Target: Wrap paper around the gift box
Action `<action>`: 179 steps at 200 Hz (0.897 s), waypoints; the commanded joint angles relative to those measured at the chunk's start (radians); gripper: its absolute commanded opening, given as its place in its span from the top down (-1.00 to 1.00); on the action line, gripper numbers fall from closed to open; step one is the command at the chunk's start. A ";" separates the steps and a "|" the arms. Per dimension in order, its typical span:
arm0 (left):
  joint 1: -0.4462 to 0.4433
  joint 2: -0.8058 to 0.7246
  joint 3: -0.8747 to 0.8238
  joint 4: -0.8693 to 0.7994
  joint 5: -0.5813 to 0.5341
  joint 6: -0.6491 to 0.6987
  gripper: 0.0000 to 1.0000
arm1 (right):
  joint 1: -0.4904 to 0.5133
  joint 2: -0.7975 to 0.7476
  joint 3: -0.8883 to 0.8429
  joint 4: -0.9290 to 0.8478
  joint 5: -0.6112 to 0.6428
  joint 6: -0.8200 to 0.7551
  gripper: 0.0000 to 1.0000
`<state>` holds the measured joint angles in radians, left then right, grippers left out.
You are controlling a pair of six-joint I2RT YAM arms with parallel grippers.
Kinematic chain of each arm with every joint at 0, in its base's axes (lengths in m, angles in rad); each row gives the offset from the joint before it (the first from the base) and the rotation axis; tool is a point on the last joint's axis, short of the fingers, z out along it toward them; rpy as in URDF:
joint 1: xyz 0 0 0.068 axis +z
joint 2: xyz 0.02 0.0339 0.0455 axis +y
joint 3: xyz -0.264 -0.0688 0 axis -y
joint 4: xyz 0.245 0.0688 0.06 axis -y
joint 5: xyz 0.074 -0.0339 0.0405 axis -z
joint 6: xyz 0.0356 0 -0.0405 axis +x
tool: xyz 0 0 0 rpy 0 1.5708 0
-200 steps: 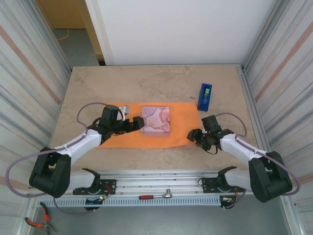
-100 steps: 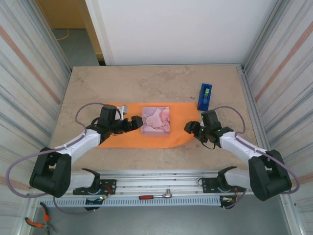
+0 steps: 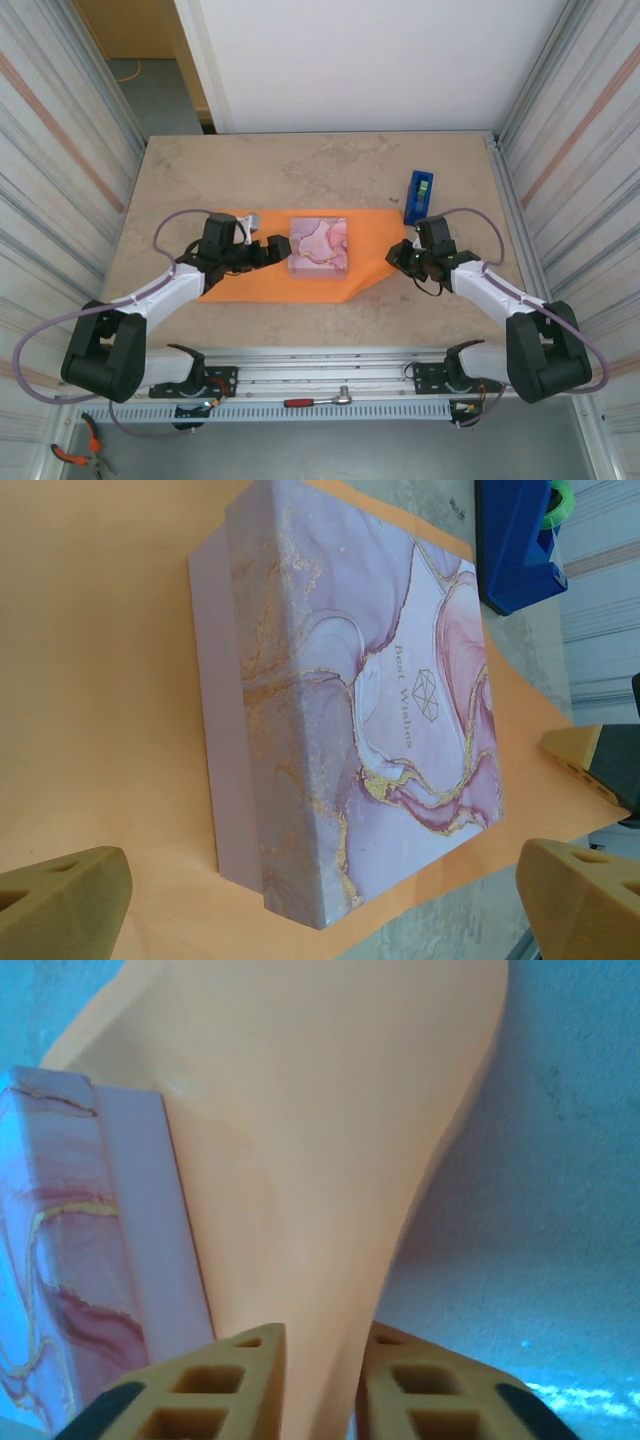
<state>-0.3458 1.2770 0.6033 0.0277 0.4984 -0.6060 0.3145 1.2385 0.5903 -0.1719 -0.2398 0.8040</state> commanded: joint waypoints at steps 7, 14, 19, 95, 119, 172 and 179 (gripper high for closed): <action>0.012 -0.024 -0.009 0.008 0.020 0.013 -0.98 | 0.051 -0.022 0.020 -0.020 -0.017 -0.003 0.98; 0.013 -0.023 -0.010 0.008 0.022 0.012 -0.98 | 0.069 -0.019 0.039 -0.027 -0.018 -0.004 1.00; 0.015 -0.024 -0.010 0.008 0.022 0.012 -0.97 | 0.081 -0.015 0.051 -0.031 -0.017 -0.005 1.00; 0.018 -0.022 0.047 -0.020 0.038 0.002 -0.98 | 0.198 0.015 0.193 -0.074 -0.012 -0.016 1.00; 0.019 -0.013 0.082 -0.019 0.051 -0.004 -0.98 | 0.227 0.015 0.214 -0.075 -0.015 -0.017 1.00; -0.015 0.080 0.252 -0.024 0.124 -0.023 -0.97 | 0.274 0.034 0.229 -0.038 -0.054 -0.045 1.00; -0.030 0.098 0.281 -0.028 0.127 -0.021 -0.98 | 0.279 0.035 0.230 -0.030 -0.060 -0.048 1.00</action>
<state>-0.3431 1.3296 0.7856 0.0101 0.5705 -0.6182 0.5751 1.2587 0.7914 -0.2176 -0.2657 0.7925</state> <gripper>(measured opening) 0.987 0.061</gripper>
